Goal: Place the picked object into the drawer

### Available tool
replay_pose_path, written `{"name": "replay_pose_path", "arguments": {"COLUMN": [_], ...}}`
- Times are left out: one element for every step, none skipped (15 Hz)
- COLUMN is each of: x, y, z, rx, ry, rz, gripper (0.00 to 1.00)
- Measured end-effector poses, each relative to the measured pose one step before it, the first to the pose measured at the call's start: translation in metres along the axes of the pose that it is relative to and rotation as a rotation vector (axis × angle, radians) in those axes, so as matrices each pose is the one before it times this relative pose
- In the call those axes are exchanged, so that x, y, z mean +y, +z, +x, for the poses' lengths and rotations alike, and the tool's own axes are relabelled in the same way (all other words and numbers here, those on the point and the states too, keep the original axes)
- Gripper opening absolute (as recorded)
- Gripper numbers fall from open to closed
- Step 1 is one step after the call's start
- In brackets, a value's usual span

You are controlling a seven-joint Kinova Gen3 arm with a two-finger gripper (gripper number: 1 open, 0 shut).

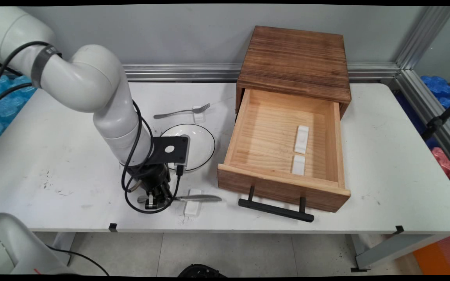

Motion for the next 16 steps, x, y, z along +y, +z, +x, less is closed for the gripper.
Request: {"name": "replay_pose_path", "arguments": {"x": [-0.00022,-0.00040,-0.00033,-0.00043,-0.00031,-0.00069,-0.00041,-0.00025,0.00014,0.00039,0.00075,0.00164,0.00203,0.00199,0.00186,0.00173], "y": [0.00049,0.00038,0.00027,-0.00008,-0.00019,-0.00132,-0.00195,-0.00335,-0.00340,-0.00406,-0.00515,-0.00987,-0.01051,-0.00834,-0.00844,-0.00875], "z": [-0.00013,-0.00016,-0.00016,0.00025,0.00022,0.00093,0.00082,0.00089,0.00066,0.00097,0.00097,0.00166,0.00207,0.00161,0.00191,0.00192], "rx": [-0.00019,-0.00026,-0.00035,0.00062,0.00033,0.00200,0.00054,0.00094,-0.00047,0.00009,-0.00097,-0.00215,-0.00065,-0.00162,-0.00080,-0.00137], "ry": [0.00009,0.00019,0.00038,0.00052,0.00072,0.00140,0.00055,0.00045,-0.00015,0.00096,0.00042,0.00173,0.00258,0.00254,0.00346,0.00264], "rz": [0.00018,0.00055,0.00031,0.00053,0.00043,0.00130,0.00078,0.00167,-0.00023,0.00009,-0.00090,-0.00075,-0.00078,-0.00201,-0.00072,-0.00033], "gripper": [0.00,0.00,0.00,0.00,0.00,0.00,0.00,0.00,0.00,0.00,0.00,0.00,0.00,0.00,0.00,0.00]}}
